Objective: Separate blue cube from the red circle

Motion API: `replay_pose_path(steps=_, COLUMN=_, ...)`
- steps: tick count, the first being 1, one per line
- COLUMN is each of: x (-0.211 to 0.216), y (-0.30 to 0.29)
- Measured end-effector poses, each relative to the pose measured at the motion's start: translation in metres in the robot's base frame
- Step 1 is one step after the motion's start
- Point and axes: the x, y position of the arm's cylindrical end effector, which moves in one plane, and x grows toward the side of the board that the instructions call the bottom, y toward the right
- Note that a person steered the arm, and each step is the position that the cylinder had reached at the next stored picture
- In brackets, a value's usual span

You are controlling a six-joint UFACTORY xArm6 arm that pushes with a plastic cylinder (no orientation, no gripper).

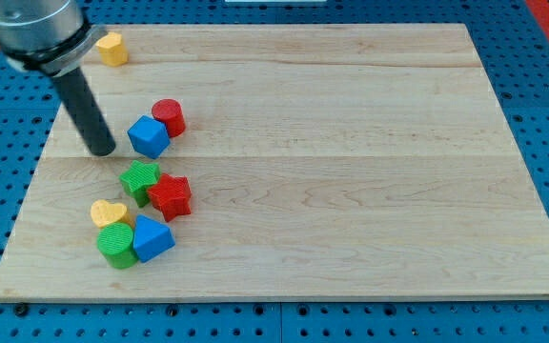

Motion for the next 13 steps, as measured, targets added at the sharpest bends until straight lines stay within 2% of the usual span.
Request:
replay_pose_path(steps=1, x=-0.038, y=0.078)
replay_pose_path(steps=2, x=-0.034, y=0.145)
replay_pose_path(steps=3, x=-0.026, y=0.069)
replay_pose_path(steps=4, x=-0.024, y=0.033)
replay_pose_path(steps=5, x=0.004, y=0.094)
replay_pose_path(steps=6, x=0.018, y=0.211)
replay_pose_path(steps=8, x=-0.004, y=0.100)
replay_pose_path(steps=9, x=0.033, y=0.068)
replay_pose_path(steps=10, x=0.046, y=0.133)
replay_pose_path(steps=11, x=0.042, y=0.226)
replay_pose_path(steps=13, x=0.028, y=0.265)
